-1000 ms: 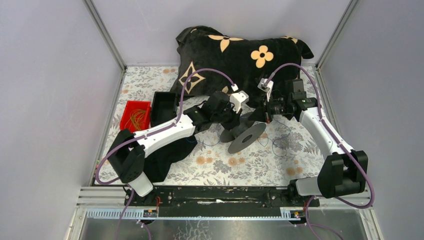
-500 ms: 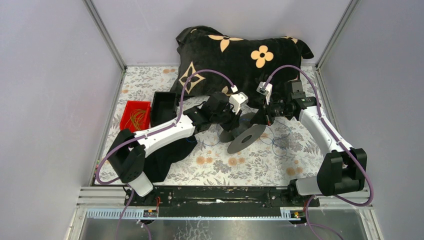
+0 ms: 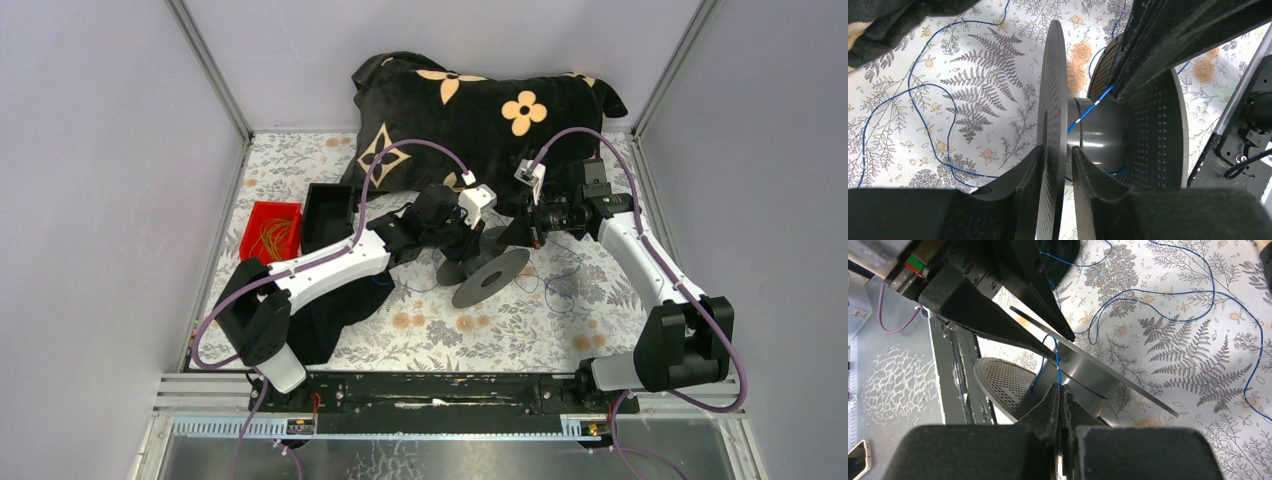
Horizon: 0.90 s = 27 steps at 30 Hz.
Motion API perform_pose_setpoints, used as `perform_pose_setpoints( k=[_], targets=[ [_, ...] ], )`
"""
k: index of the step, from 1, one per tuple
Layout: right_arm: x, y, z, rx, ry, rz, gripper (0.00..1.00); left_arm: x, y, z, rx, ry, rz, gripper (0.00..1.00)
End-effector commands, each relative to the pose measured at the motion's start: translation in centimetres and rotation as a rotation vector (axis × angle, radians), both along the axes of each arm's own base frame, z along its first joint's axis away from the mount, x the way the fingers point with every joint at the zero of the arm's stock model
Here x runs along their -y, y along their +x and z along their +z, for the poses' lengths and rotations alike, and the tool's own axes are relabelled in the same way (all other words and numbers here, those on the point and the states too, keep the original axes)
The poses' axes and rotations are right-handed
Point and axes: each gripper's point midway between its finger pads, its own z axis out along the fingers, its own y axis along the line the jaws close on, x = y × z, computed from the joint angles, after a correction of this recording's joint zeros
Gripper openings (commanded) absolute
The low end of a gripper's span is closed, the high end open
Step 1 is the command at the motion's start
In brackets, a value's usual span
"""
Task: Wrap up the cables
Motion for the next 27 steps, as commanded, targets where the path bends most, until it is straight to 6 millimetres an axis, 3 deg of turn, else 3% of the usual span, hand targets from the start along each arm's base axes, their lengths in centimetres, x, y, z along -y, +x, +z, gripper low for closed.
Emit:
perform_pose_setpoints(
  k=[1,8,27],
  targets=[
    [-0.8,0.0,1.2,0.009,0.051,0.025,0.00,1.0,0.4,1.6,0.033,-0.063,-0.003,0.34],
    [-0.9,0.1,0.2,-0.013,0.041,0.028,0.00,1.0,0.4,1.6,0.033,-0.063,-0.005,0.29],
    [-0.8,0.3,-0.2,-0.008,0.015,0.020,0.00,0.9,0.6,1.7,0.056,-0.049,-0.005,0.06]
  ],
)
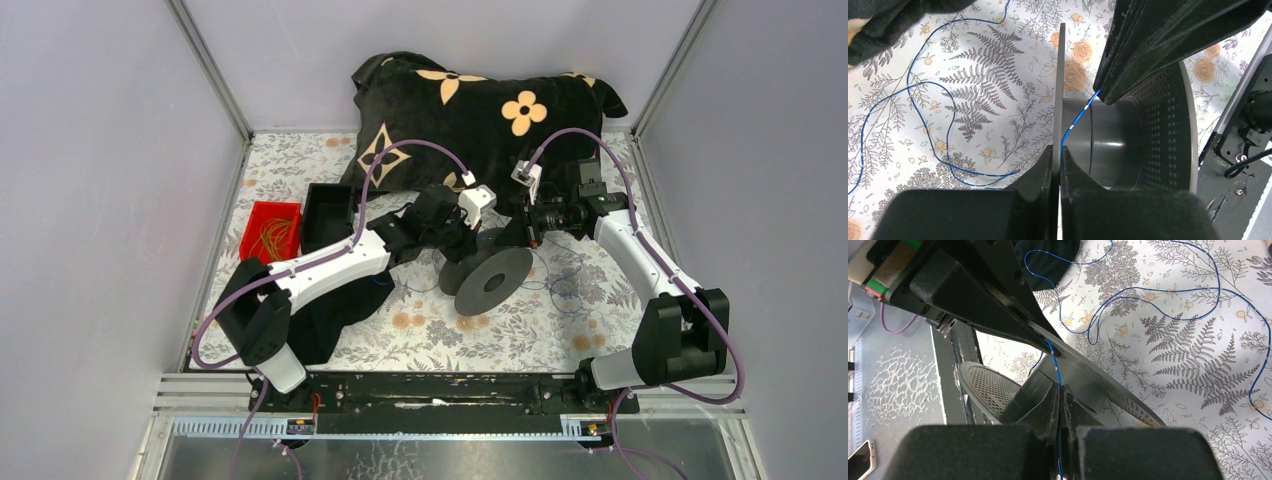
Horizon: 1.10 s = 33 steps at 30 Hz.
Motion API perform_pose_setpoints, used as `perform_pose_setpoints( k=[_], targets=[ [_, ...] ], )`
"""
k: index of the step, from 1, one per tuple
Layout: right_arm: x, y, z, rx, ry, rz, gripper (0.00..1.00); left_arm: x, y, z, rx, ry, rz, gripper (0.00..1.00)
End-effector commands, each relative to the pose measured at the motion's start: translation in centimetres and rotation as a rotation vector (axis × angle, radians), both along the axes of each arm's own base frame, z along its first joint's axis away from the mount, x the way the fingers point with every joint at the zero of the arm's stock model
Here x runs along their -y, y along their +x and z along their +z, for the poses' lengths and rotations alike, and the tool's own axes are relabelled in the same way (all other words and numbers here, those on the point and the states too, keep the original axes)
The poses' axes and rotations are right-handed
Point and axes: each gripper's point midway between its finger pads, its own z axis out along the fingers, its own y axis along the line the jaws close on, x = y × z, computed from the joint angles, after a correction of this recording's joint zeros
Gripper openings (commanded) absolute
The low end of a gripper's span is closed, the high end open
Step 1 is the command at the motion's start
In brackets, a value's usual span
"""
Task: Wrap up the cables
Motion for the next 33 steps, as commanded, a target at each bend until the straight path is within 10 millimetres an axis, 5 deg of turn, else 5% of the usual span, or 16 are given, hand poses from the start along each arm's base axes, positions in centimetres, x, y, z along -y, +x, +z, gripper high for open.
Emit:
perform_pose_setpoints(
  k=[1,8,14,27,33],
  targets=[
    [-0.3,0.0,0.5,0.023,0.007,0.016,0.00,0.8,0.7,1.9,0.074,-0.044,-0.007,0.03],
    [0.4,0.9,0.3,0.045,-0.056,-0.020,0.00,0.0,1.4,3.0,0.144,-0.012,0.012,0.00],
    [0.5,1.8,1.5,0.036,-0.077,-0.059,0.12,-1.1,2.4,4.8,0.226,0.017,0.050,0.00],
    [1.5,4.1,5.7,0.097,-0.110,-0.190,0.56,-5.0,4.6,10.3,0.292,-0.008,0.126,0.00],
    [2.5,5.7,6.4,0.129,-0.095,-0.272,0.64,-7.7,5.6,13.3,0.257,-0.067,0.153,0.00]
  ],
)
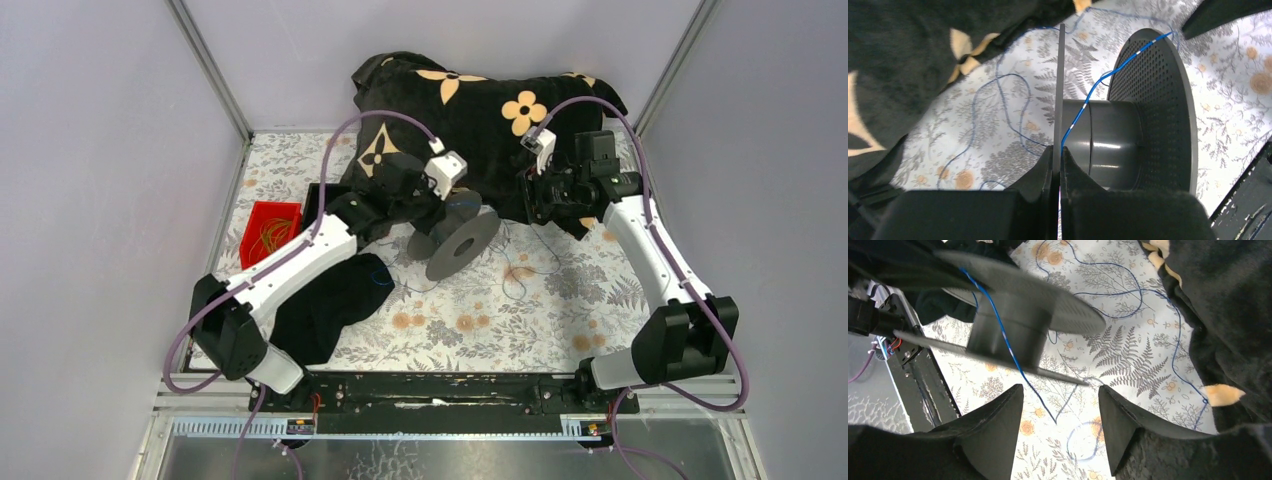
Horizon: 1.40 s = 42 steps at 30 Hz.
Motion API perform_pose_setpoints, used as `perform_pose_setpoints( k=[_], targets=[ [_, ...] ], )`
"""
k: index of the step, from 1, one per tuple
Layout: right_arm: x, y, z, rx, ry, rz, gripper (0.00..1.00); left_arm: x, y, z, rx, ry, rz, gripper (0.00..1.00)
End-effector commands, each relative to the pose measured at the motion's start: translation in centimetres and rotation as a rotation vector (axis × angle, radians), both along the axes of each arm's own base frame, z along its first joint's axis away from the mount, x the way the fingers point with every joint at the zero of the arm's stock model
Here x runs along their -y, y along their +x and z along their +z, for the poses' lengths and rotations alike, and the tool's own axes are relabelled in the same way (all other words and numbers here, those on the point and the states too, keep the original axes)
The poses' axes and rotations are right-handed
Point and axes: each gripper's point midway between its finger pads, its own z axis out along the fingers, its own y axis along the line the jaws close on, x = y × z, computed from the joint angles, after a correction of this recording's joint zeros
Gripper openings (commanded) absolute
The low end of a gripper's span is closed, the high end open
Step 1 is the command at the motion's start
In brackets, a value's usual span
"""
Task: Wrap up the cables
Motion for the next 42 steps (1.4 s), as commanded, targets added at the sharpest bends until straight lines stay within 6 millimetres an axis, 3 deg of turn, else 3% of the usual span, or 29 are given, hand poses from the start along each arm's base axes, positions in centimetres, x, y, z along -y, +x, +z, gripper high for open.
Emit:
perform_pose_setpoints(
  k=[1,6,10,18,24,30,35,42],
  targets=[
    [1.0,1.0,2.0,0.049,0.022,-0.083,0.65,-1.6,1.7,7.8,0.099,-0.164,0.031,0.00],
    [1.3,1.4,1.3,0.054,0.051,-0.108,0.68,-3.6,2.5,10.2,0.115,-0.202,0.069,0.00],
    [1.1,1.5,-0.6,0.038,0.080,-0.122,0.69,-4.5,2.7,11.5,0.112,-0.233,0.081,0.00],
    [-0.4,1.7,-3.6,-0.080,0.180,-0.095,0.69,-4.1,1.7,14.0,0.086,-0.308,0.051,0.00],
    [-1.4,0.7,-5.5,-0.169,0.222,-0.036,0.70,-4.0,1.4,15.0,0.061,-0.364,0.058,0.00],
    [-1.9,-0.6,-6.1,-0.184,0.250,0.005,0.66,-3.9,1.5,15.9,0.064,-0.399,0.068,0.00],
    [-1.9,-0.8,-6.9,-0.208,0.245,0.011,0.56,-3.9,1.7,16.4,0.058,-0.425,0.079,0.00],
    [-1.9,-0.6,-6.1,-0.198,0.237,0.034,0.18,-4.8,2.4,16.6,0.071,-0.433,0.115,0.00]
  ],
)
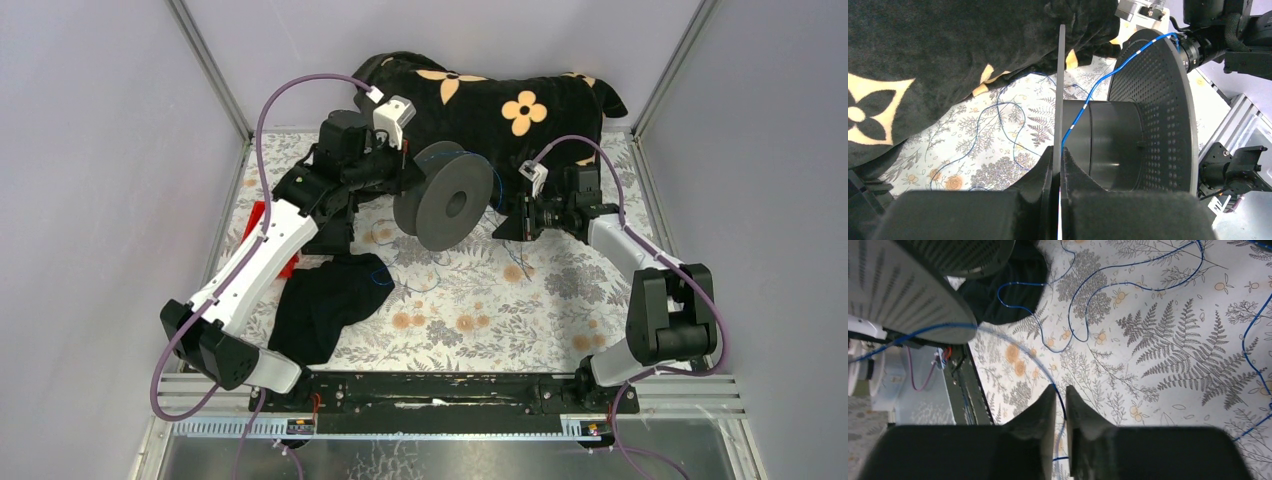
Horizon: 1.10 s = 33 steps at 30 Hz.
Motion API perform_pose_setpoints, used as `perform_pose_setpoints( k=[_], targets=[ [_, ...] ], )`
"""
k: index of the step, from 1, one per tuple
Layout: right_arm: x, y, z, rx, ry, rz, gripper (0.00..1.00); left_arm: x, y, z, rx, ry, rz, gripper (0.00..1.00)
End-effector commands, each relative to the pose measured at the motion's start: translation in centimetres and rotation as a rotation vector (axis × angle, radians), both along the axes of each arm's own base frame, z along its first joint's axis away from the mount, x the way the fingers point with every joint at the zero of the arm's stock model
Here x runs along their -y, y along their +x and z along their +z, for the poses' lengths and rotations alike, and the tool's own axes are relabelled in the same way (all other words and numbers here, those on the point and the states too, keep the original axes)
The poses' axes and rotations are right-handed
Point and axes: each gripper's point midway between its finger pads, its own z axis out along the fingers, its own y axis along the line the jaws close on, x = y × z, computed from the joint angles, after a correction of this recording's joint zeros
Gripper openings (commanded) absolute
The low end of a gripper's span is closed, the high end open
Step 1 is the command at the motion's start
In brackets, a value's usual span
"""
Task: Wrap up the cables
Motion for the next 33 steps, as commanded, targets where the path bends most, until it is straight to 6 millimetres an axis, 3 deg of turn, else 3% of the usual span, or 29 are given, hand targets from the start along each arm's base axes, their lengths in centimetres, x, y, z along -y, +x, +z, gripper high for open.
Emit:
perform_pose_setpoints(
  k=[1,5,10,14,18,26,33],
  targets=[
    [-0.4,0.5,2.4,0.083,0.005,0.042,0.14,-0.4,0.5,5.7,0.152,-0.104,0.019,0.00],
    [0.9,1.9,4.6,0.184,-0.064,-0.034,0.00,-0.9,0.6,5.2,0.166,-0.079,0.020,0.00],
    [3.6,4.7,7.2,0.258,-0.152,-0.195,0.00,-1.0,0.1,4.1,0.155,-0.052,-0.015,0.00],
    [5.8,7.3,8.1,0.232,-0.198,-0.313,0.00,-0.9,-0.1,4.0,0.147,-0.052,-0.027,0.00],
    [7.7,9.2,6.8,0.174,-0.243,-0.392,0.00,-0.9,-0.3,4.6,0.147,-0.072,-0.039,0.00],
    [9.9,10.7,3.7,0.075,-0.268,-0.446,0.00,-0.3,-1.3,5.1,0.146,-0.098,-0.115,0.00],
    [9.3,9.4,1.0,-0.011,-0.263,-0.403,0.00,-0.5,-0.7,6.4,0.137,-0.142,-0.080,0.00]
  ],
)
